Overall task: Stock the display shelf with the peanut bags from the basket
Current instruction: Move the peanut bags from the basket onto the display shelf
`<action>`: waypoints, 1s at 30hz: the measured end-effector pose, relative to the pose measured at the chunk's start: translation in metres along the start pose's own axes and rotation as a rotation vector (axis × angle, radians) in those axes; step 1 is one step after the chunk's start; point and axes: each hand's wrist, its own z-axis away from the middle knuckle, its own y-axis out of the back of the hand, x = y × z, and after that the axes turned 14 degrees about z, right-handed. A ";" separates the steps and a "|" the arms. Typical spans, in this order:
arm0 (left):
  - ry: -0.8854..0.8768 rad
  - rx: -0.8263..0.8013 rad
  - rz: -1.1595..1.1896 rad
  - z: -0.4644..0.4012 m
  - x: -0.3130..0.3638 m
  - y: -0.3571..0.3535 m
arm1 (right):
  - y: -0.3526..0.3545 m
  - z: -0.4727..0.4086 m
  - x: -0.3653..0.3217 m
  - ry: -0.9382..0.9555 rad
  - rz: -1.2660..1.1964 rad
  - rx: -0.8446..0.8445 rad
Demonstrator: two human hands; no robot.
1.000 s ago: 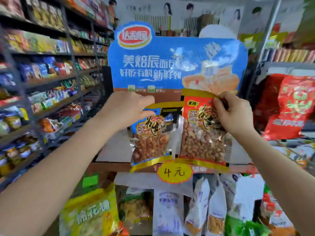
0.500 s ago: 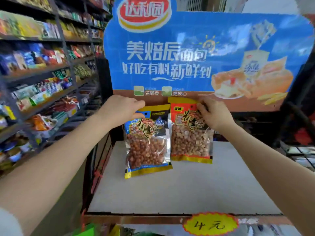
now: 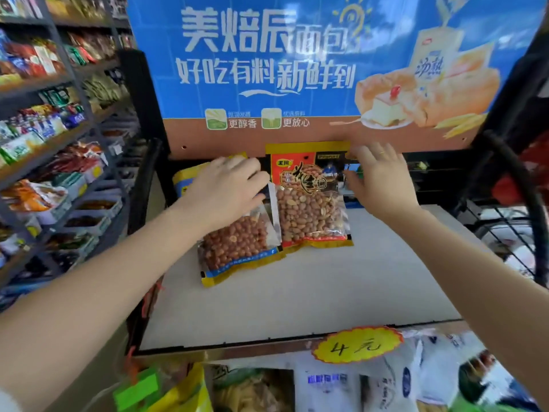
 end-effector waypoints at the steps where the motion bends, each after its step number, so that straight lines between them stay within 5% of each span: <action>1: -0.026 -0.003 0.041 0.003 0.007 -0.002 | 0.001 0.010 0.000 0.001 -0.008 -0.013; 9: -0.202 0.030 0.300 0.005 0.092 0.008 | 0.050 0.110 0.028 -0.101 -0.109 -0.171; 17: -0.536 0.017 0.505 0.010 0.282 0.002 | 0.130 0.292 0.128 -0.358 -0.141 -0.333; 22: -0.587 -0.277 0.573 0.031 0.430 -0.042 | 0.145 0.444 0.171 -0.480 -0.140 -0.660; 26: -0.572 -0.636 0.557 0.056 0.538 -0.083 | 0.144 0.565 0.200 -0.603 -0.192 -1.005; 30: -0.488 -1.027 0.560 0.097 0.629 -0.142 | 0.126 0.670 0.213 -0.806 -0.258 -1.153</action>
